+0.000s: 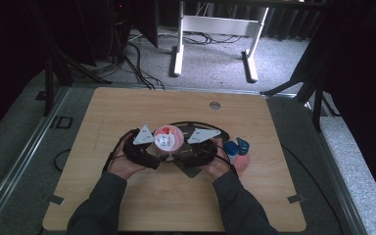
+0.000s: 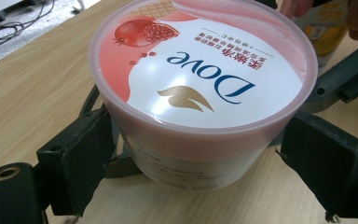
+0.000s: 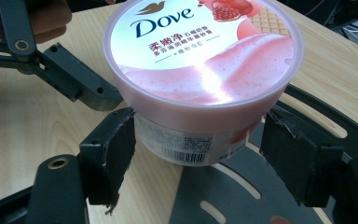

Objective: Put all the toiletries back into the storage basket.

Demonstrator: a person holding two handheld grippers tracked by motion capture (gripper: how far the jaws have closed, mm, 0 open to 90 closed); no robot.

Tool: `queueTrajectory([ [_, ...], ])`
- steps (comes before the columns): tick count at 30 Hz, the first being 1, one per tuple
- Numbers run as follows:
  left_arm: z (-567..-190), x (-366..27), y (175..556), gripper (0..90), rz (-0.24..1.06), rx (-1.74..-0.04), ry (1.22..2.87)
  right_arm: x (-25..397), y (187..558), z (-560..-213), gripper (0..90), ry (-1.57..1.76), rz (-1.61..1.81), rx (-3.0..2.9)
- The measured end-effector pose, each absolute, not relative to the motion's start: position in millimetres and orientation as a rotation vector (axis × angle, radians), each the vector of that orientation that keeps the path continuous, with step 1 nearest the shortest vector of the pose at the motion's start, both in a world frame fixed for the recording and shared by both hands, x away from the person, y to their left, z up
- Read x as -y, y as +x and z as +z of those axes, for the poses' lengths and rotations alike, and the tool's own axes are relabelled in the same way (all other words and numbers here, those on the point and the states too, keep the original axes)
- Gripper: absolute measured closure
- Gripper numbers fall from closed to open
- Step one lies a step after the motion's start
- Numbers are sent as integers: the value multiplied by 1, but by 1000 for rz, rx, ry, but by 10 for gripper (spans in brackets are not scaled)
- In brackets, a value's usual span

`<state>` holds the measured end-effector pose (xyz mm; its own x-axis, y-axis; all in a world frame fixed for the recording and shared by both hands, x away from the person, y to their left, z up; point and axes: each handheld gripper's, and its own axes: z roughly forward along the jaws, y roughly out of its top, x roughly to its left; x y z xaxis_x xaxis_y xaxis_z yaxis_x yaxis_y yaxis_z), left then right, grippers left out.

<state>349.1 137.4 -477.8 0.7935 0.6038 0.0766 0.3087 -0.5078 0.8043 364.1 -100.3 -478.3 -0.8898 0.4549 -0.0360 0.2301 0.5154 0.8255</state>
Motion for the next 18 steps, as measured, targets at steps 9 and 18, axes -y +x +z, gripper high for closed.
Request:
queueTrajectory([
  [9,-485,-138,360,101,436,-705,2127,95,373,-482,267,594,1271,-2505],
  [18,-488,-141,366,101,446,-722,2118,90,379,-484,279,603,1250,-2497],
])
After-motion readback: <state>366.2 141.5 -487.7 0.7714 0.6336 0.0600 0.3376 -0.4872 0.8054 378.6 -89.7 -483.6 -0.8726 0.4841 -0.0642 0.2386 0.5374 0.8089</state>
